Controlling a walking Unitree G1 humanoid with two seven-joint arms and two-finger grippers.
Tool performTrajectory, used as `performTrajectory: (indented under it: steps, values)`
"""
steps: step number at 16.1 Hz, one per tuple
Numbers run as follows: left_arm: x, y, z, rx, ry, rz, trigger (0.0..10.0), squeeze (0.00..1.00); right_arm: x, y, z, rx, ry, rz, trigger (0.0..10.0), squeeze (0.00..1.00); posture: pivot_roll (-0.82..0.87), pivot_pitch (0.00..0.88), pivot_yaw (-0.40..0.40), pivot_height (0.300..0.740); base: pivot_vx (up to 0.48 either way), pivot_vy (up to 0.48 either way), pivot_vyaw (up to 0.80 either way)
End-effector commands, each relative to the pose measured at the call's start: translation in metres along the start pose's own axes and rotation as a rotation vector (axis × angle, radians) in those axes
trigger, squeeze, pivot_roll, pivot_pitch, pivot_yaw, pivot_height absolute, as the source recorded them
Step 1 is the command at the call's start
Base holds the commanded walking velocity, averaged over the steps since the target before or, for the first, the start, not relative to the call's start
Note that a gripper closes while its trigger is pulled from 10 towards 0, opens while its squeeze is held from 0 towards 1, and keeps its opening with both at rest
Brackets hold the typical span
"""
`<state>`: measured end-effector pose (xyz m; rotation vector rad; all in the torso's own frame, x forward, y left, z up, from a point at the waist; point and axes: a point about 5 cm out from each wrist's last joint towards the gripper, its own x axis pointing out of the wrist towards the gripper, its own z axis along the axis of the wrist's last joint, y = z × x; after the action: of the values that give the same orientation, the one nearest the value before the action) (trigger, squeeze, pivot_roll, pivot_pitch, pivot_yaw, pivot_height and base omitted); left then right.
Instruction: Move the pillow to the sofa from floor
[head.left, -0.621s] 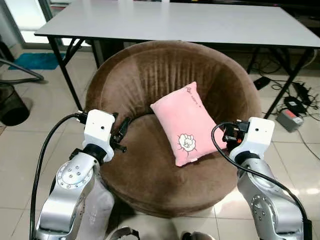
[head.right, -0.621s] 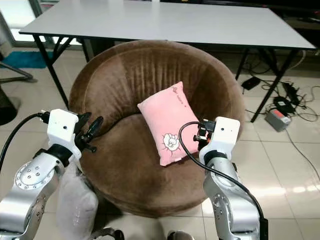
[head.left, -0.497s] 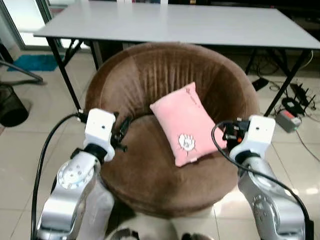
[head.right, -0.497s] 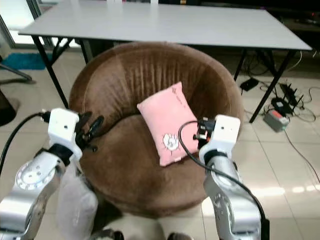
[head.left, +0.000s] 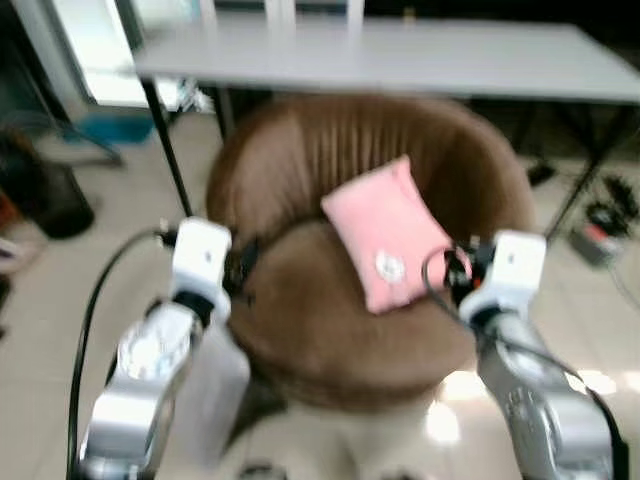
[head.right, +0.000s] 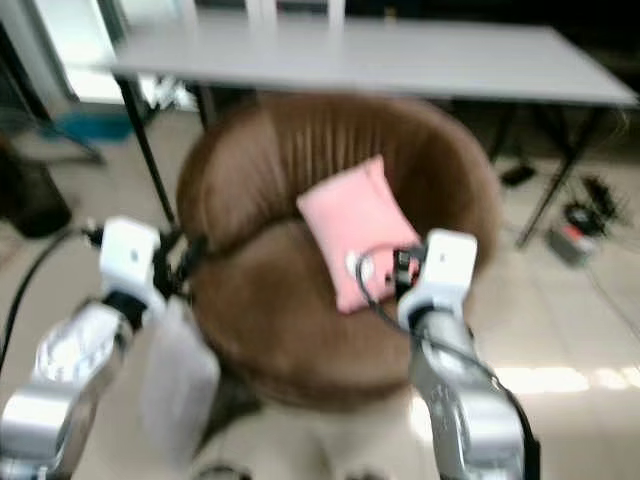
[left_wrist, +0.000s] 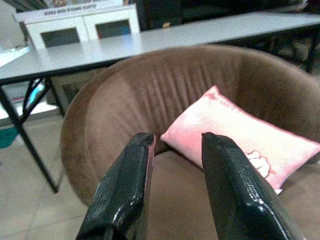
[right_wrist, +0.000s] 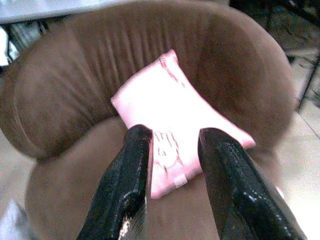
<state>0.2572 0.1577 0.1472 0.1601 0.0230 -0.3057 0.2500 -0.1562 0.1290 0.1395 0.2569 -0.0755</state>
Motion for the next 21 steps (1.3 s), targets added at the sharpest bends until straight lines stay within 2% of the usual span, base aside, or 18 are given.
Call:
performTrajectory:
  steps: [1,5,10,13,15,19,21]
  values:
    - [0.0,0.001,0.001,0.004,-0.008,-0.003,10.0,0.0,-0.002,-0.002,0.005,-0.012,-0.011,0.001,10.0,0.0,0.02,0.009,0.003,0.74,0.0,0.0,0.0]
    - [0.0,0.005,0.0,0.016,-0.007,0.01,10.0,0.0,-0.002,-0.007,0.0,0.009,0.012,-0.007,10.0,0.0,0.03,0.009,0.002,0.74,0.0,0.142,0.0]
    - [0.002,0.013,0.0,0.032,-0.006,0.028,10.0,0.0,-0.002,-0.01,-0.004,0.0,0.041,-0.005,10.0,0.0,0.04,0.017,-0.004,0.74,0.0,0.371,-0.59]
    - [0.001,0.013,-0.003,0.035,0.009,0.029,10.0,0.0,-0.002,-0.008,-0.005,-0.011,0.053,0.011,10.0,0.0,0.04,0.019,-0.003,0.74,0.0,0.372,-0.64]
    - [-0.001,0.011,-0.005,0.031,0.012,0.024,10.0,0.0,-0.003,-0.008,-0.006,-0.025,0.054,0.034,10.0,0.0,0.04,0.022,-0.004,0.74,0.0,0.375,0.0]
    - [0.0,0.008,-0.004,0.028,0.002,-0.005,10.0,0.0,-0.004,-0.009,-0.007,0.0,0.064,0.048,10.0,0.0,0.04,0.027,-0.004,0.74,0.0,0.38,0.0]
    - [0.0,0.008,-0.004,0.027,0.003,0.0,10.0,0.0,-0.004,-0.009,-0.006,0.025,0.057,0.06,10.0,0.0,0.04,0.034,-0.008,0.74,0.0,0.418,-0.58]
